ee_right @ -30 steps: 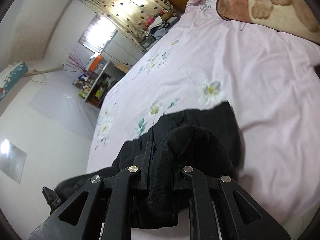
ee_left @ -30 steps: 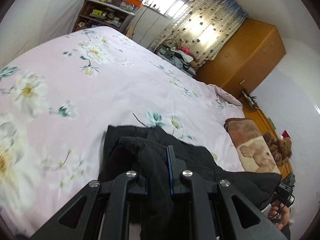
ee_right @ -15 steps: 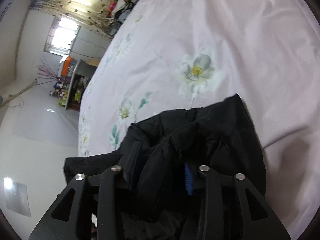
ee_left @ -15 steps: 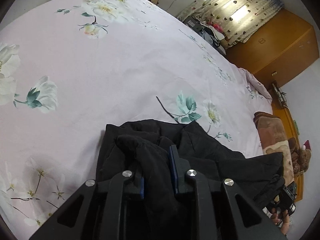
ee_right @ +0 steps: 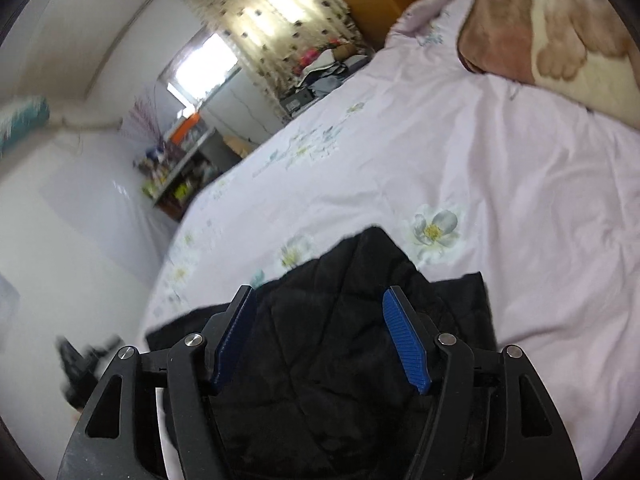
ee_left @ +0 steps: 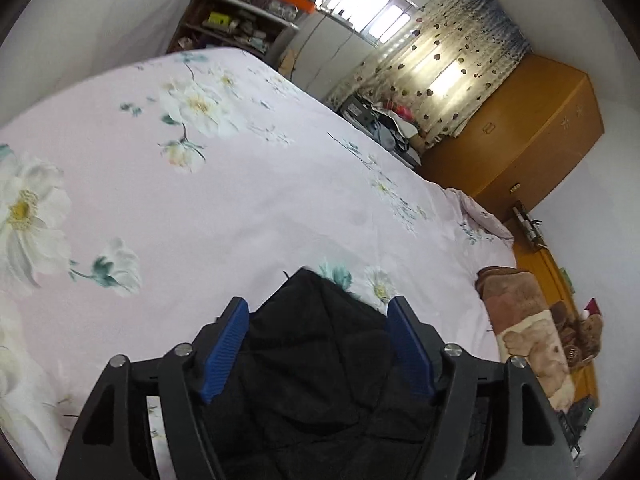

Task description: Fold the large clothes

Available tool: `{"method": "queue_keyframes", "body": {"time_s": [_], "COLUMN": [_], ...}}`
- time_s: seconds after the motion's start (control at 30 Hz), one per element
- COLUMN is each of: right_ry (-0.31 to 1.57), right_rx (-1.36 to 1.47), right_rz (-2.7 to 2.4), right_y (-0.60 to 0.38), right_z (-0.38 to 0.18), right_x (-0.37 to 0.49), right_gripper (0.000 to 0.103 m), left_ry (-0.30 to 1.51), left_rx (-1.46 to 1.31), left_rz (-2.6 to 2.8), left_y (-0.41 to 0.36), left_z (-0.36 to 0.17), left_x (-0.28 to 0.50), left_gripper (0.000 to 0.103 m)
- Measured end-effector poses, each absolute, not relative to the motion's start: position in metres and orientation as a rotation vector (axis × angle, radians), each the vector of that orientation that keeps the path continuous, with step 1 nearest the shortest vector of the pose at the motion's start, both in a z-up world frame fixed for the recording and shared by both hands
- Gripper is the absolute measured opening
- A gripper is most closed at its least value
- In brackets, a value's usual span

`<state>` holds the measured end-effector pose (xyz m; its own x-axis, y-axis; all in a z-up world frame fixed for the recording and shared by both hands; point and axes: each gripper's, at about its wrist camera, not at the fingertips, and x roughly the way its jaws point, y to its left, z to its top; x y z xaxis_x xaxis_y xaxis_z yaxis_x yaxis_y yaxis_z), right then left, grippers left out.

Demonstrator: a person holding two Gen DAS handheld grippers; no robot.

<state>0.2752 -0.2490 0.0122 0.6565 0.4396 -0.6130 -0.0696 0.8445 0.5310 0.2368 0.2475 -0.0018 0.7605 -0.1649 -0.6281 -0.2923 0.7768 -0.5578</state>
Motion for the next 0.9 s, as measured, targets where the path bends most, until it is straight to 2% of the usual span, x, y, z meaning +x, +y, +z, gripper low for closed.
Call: {"method": "queue_keyframes", "body": {"time_s": [0.13, 0.3, 0.37, 0.47, 0.57, 0.7, 0.8, 0.9], "right_ry": [0.852, 0.864, 0.867, 0.878, 0.905, 0.913, 0.82, 0.801], "right_rx": [0.291, 0.091, 0.05, 0.002, 0.025, 0.03, 0.029, 0.027], "right_rz": [0.286, 0.25, 0.208, 0.173, 0.165, 0.122, 0.17, 0.192], "right_y": [-0.212, -0.18, -0.178, -0.181, -0.186, -0.186, -0.174, -0.165], "right_z": [-0.015, -0.054, -0.066, -0.087, -0.103, -0.081, -0.051, -0.046], "right_x": [0.253, 0.254, 0.269, 0.293, 0.305, 0.298, 0.286, 0.301], "right_gripper": [0.066, 0.066, 0.066, 0.067, 0.069, 0.068, 0.068, 0.068], "left_ry": [0.782, 0.885, 0.899, 0.866, 0.868, 0.895, 0.794, 0.78], "left_rx": [-0.563, -0.323, -0.249, -0.194, -0.206, -0.199, -0.176, -0.117], "left_rz": [-0.016, -0.077, 0.006, 0.075, 0.089, 0.099, 0.064, 0.104], "left_y": [0.207, 0.144, 0.141, 0.148, 0.15, 0.146, 0.142, 0.142], "left_z": [-0.013, -0.056, -0.076, -0.097, -0.102, -0.078, -0.047, -0.051], "left_x": [0.232, 0.248, 0.264, 0.277, 0.278, 0.274, 0.283, 0.317], "left_gripper": [0.074, 0.074, 0.074, 0.079, 0.081, 0.078, 0.079, 0.079]}}
